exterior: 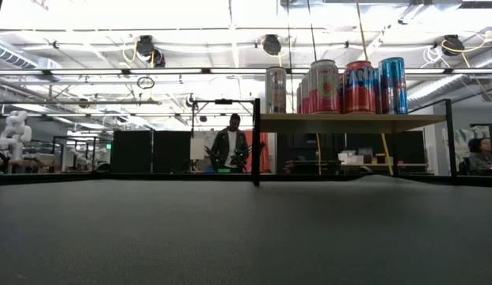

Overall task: Place canned beverage on shelf
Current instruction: Put the top white yellow soda can on the shelf aligned with the other white yellow soda can

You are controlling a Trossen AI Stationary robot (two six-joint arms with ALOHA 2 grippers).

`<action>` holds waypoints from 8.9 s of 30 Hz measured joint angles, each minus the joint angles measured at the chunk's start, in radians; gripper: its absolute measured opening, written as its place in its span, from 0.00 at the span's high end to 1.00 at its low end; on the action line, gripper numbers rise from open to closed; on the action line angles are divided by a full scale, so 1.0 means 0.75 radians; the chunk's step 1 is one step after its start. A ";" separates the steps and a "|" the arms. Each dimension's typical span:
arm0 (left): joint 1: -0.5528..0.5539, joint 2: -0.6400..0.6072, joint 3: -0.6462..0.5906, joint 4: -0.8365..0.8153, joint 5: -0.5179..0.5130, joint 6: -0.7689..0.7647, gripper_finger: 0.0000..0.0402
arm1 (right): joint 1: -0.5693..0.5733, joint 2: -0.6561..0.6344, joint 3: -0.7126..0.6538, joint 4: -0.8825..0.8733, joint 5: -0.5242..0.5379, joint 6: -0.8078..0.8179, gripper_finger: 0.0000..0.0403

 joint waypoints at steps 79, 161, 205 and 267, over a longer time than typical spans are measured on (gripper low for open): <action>-0.193 -0.408 -0.238 -0.801 -0.319 0.210 0.37 | 0.000 0.023 -0.001 -0.012 -0.038 -0.061 0.29; 0.089 0.118 -0.970 0.894 -0.122 0.337 0.37 | -0.001 0.052 -0.001 0.030 -0.035 0.014 0.29; 0.139 0.262 -0.971 0.984 -0.066 0.410 0.37 | 0.000 0.053 -0.001 0.010 0.005 0.003 0.29; 0.087 0.072 -0.970 0.157 -0.257 0.302 0.39 | -0.001 0.158 0.000 -0.007 0.001 -0.012 0.29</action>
